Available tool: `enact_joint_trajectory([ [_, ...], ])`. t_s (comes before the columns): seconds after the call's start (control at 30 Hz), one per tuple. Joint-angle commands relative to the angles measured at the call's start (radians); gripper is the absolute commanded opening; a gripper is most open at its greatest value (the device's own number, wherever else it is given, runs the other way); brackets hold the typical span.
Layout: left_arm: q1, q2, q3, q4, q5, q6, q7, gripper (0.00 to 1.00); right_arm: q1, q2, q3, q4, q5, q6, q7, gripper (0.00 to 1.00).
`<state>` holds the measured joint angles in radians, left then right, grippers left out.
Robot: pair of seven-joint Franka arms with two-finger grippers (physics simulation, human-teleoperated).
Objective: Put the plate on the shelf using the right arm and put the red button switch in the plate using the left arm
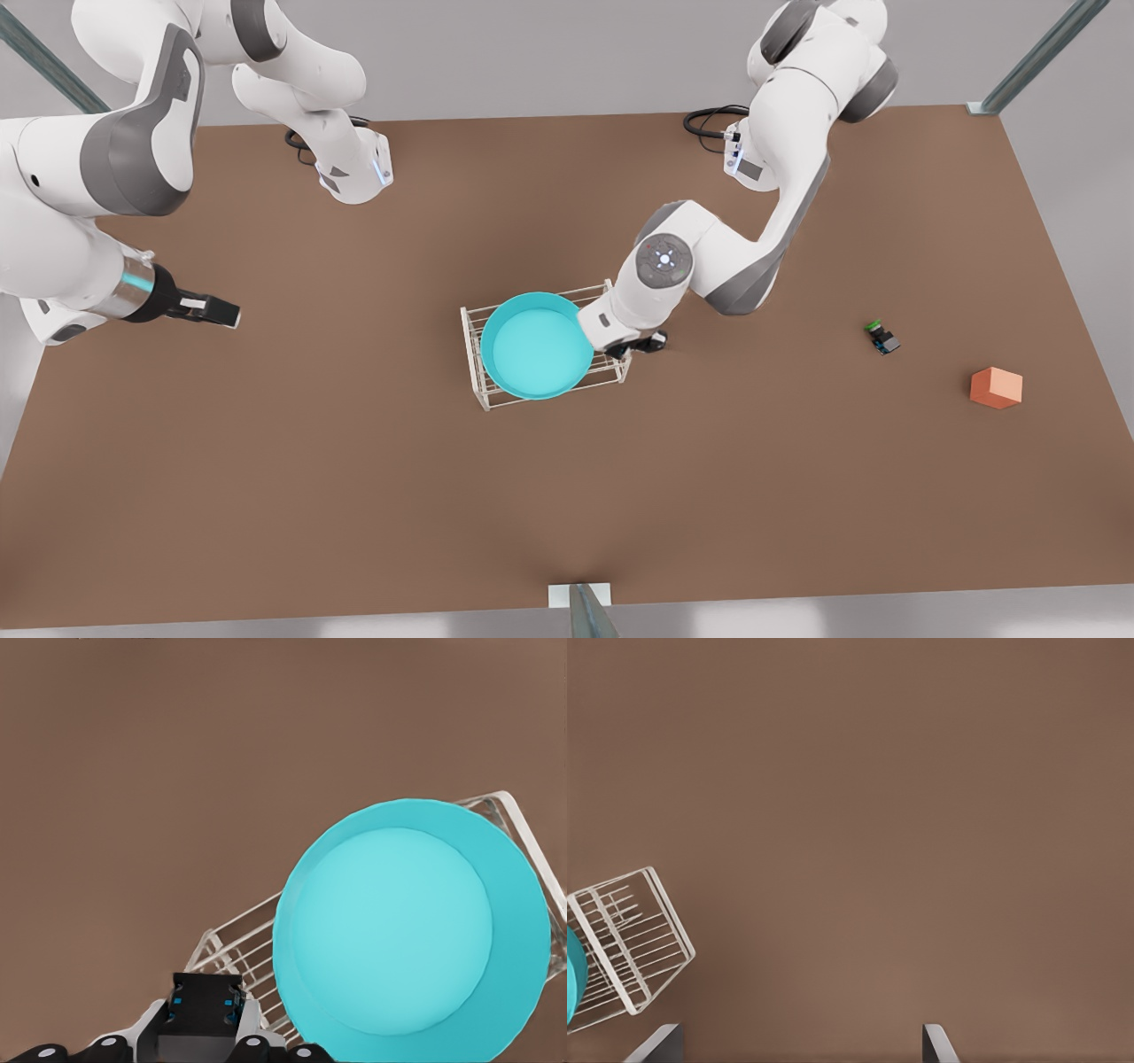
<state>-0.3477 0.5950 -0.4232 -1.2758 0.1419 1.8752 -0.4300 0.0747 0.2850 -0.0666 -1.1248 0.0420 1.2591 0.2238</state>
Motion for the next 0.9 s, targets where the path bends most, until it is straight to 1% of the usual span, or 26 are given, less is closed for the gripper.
enact_joint_trajectory([
  [0.0,-0.036,0.017,0.000,0.009,-0.004,0.148,-0.908,0.47,0.002,-0.001,0.002,0.000,0.002,0.000,-0.009,1.00],
  [0.17,-0.105,0.055,0.001,0.027,0.001,0.188,-1.015,0.48,0.010,-0.001,0.007,0.000,0.002,0.002,-0.004,1.00],
  [0.2,-0.106,0.055,0.001,0.029,0.002,0.188,-1.015,0.53,0.010,-0.001,0.004,0.000,0.002,0.003,-0.004,1.00],
  [0.23,-0.108,0.055,0.003,0.027,0.008,0.188,-1.013,0.82,0.010,-0.001,0.004,0.000,0.002,0.005,-0.004,1.00],
  [0.27,-0.123,0.057,0.004,0.026,0.059,0.185,-1.026,1.00,0.010,-0.001,0.007,0.000,0.002,0.008,-0.004,1.00],
  [0.3,-0.123,0.057,0.004,0.026,0.059,0.183,-1.046,1.00,0.008,-0.001,-0.002,0.000,0.002,0.005,-0.004,1.00],
  [0.4,-0.117,0.048,0.006,0.021,0.074,0.164,-1.033,1.00,0.011,-0.001,0.010,0.000,0.002,0.008,0.017,1.00],
  [0.43,-0.087,0.029,0.011,0.019,0.108,0.002,-0.887,1.00,0.011,-0.001,0.008,0.000,0.002,0.011,0.017,1.00],
  [0.47,0.021,-0.018,0.003,0.018,0.088,-0.142,-0.659,1.00,0.011,-0.001,0.011,0.000,0.001,0.013,0.022,1.00],
  [0.5,0.180,-0.052,0.003,0.016,0.041,-0.228,-0.354,1.00,0.013,-0.001,0.014,0.000,0.001,0.013,0.031,1.00],
  [0.57,0.418,-0.061,0.005,0.012,0.038,-0.251,0.092,1.00,0.027,-0.001,0.008,0.000,0.001,0.011,0.037,1.00],
  [0.6,0.476,-0.060,0.012,0.016,0.048,-0.251,0.178,1.00,0.027,-0.001,0.008,0.000,0.001,0.011,0.037,1.00],
  [0.63,0.507,-0.060,0.012,0.018,0.048,-0.248,0.186,1.00,0.027,-0.001,0.007,0.000,0.001,0.011,0.037,1.00],
  [0.73,0.521,-0.061,0.012,0.003,0.065,-0.277,0.183,1.00,0.027,0.000,0.007,0.000,0.001,0.010,0.037,1.00],
  [0.8,0.524,-0.179,0.015,-0.241,0.064,-0.159,0.165,1.00,0.027,0.000,0.010,0.000,0.001,0.013,0.039,1.00],
  [0.87,0.529,-0.184,0.015,-0.249,0.064,-0.156,0.159,1.00,0.027,0.000,0.010,0.000,0.001,0.013,0.039,1.00],
])
